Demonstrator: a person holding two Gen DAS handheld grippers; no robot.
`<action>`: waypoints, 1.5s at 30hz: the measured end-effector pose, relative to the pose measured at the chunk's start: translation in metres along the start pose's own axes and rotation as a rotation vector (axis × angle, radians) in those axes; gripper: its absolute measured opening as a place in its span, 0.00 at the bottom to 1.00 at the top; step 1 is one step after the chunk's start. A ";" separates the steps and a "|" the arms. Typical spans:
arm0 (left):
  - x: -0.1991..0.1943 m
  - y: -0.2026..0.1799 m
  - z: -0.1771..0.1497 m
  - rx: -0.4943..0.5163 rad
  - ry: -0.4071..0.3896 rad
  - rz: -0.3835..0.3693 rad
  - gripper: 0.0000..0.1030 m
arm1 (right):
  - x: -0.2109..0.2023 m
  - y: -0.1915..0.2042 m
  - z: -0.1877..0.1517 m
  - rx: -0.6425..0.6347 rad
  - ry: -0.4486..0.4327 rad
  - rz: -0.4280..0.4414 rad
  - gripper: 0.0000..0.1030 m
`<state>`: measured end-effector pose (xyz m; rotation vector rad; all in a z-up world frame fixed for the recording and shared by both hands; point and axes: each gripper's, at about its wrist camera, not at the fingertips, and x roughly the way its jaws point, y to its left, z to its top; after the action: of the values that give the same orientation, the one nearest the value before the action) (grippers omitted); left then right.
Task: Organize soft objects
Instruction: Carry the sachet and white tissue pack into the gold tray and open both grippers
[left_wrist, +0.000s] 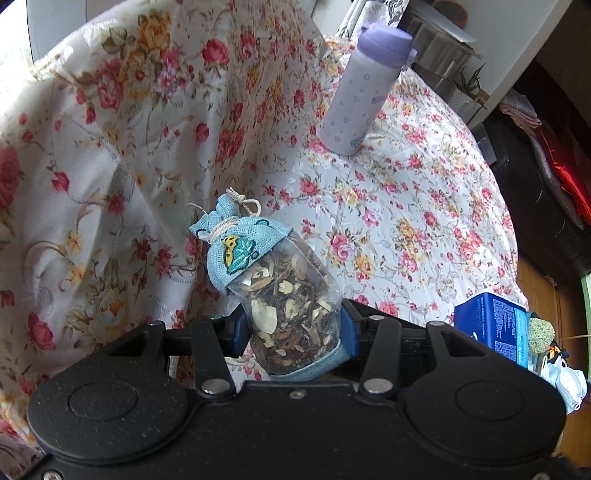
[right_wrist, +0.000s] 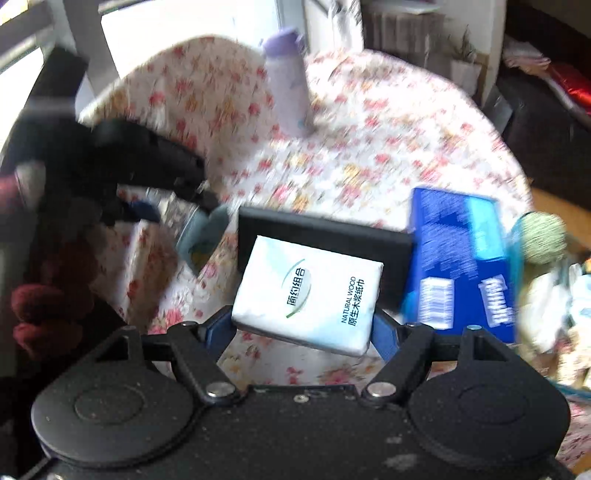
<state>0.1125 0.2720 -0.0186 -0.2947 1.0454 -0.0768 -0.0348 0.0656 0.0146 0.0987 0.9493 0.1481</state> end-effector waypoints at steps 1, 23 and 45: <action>-0.002 -0.001 0.000 0.007 -0.011 -0.002 0.46 | -0.006 -0.007 0.001 0.009 -0.012 -0.008 0.73; -0.051 -0.148 -0.032 0.316 -0.022 -0.116 0.46 | -0.060 -0.214 0.000 0.300 -0.179 -0.336 0.74; 0.017 -0.305 -0.110 0.611 0.228 -0.251 0.48 | -0.031 -0.302 -0.008 0.626 -0.199 -0.252 0.74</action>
<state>0.0498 -0.0457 -0.0001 0.1454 1.1530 -0.6554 -0.0340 -0.2370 -0.0100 0.5572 0.7738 -0.3914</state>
